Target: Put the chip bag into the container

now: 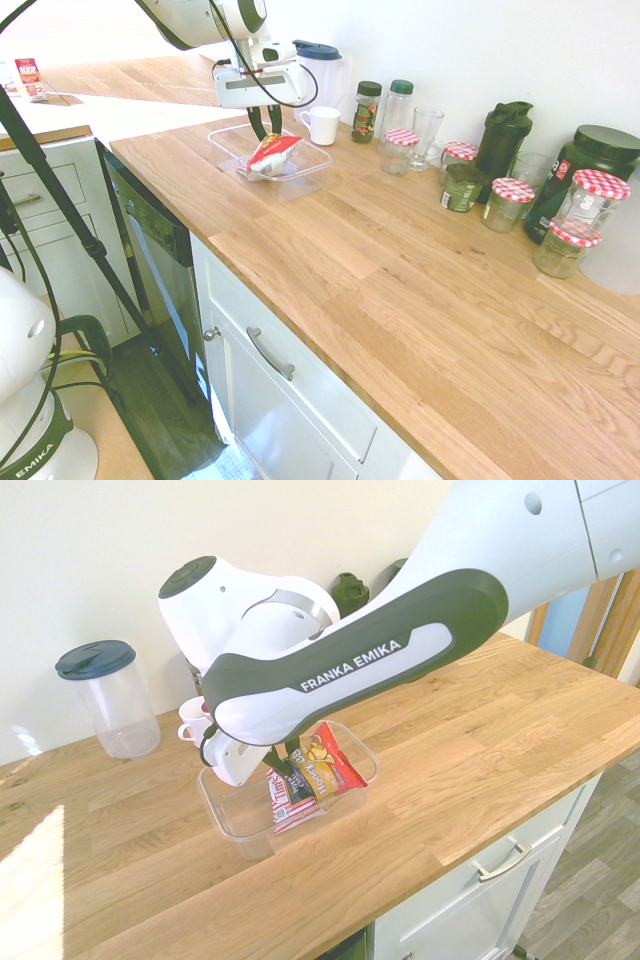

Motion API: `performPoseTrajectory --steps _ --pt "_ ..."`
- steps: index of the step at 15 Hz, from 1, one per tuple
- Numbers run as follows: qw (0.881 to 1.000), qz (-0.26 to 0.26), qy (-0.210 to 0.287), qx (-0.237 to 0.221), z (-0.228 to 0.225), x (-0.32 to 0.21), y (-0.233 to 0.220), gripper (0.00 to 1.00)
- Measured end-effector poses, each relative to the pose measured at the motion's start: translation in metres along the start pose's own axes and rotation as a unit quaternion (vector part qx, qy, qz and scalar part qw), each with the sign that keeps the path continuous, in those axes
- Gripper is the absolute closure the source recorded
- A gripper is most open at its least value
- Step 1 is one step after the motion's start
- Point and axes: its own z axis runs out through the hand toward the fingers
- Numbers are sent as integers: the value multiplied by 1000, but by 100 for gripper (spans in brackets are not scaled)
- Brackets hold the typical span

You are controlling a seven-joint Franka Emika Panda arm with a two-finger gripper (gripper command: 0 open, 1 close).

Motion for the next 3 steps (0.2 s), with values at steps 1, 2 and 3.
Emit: performPoseTrajectory --steps 1,2,3 --pt "1000 5 4 6 -10 1 1 0" --pt "1000 11 10 16 -26 1 4 0" --pt "999 18 16 28 -47 3 11 0"
